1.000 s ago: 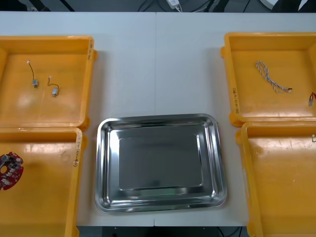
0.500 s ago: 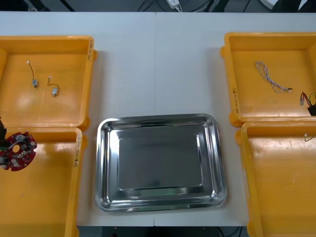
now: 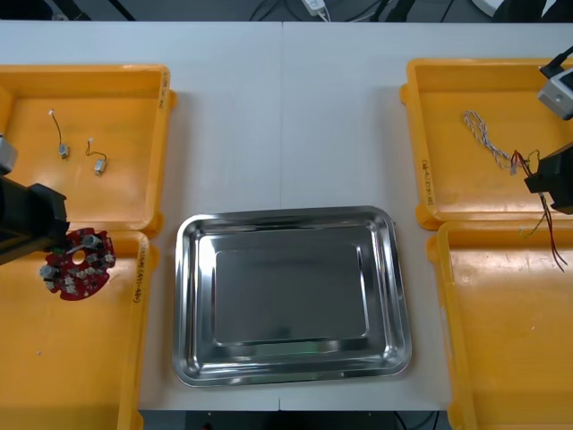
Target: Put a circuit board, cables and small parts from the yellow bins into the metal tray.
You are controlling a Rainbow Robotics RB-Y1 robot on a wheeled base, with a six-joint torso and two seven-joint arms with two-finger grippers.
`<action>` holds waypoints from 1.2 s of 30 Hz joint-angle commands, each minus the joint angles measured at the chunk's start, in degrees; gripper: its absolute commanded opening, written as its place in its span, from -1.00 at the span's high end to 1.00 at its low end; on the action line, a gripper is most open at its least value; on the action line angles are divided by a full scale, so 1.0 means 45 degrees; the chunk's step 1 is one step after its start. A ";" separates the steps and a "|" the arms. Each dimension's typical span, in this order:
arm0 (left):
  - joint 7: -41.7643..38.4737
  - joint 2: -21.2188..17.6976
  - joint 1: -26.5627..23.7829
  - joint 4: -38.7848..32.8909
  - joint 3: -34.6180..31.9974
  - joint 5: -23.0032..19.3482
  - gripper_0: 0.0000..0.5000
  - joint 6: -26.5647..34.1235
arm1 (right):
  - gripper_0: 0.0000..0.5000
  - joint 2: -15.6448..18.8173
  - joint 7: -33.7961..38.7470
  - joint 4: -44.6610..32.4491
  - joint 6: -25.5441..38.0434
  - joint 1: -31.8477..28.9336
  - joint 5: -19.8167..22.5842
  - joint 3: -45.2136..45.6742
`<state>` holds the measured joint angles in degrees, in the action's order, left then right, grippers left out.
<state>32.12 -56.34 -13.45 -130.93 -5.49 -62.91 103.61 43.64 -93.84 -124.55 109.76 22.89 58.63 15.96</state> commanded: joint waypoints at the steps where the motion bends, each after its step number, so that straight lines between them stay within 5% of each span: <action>1: -0.0205 -0.0370 -0.1346 -0.0455 0.1025 -0.0122 1.00 0.0158 | 1.00 -0.0068 -0.0475 -0.0447 0.0053 0.0558 -0.0509 -0.0695; 8: -0.1182 0.0294 -0.2518 -0.0475 0.2314 0.0054 1.00 0.0178 | 1.00 -0.0322 -0.0514 -0.0897 0.0053 0.0578 -0.1408 -0.1749; 14: -0.1611 0.1368 -0.3280 -0.0475 0.3720 0.1304 1.00 0.0432 | 1.00 -0.0615 -0.0456 -0.0916 0.0053 0.0832 -0.1349 -0.2042; 36: -0.2236 0.4005 -0.3592 -0.0221 0.7099 0.4077 1.00 0.0198 | 1.00 -0.0889 -0.0534 -0.0936 0.0053 0.1086 -0.0978 -0.2199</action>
<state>26.61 -40.53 -27.36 -131.30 24.17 -46.31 104.90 40.17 -93.90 -126.98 109.77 25.85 53.58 7.09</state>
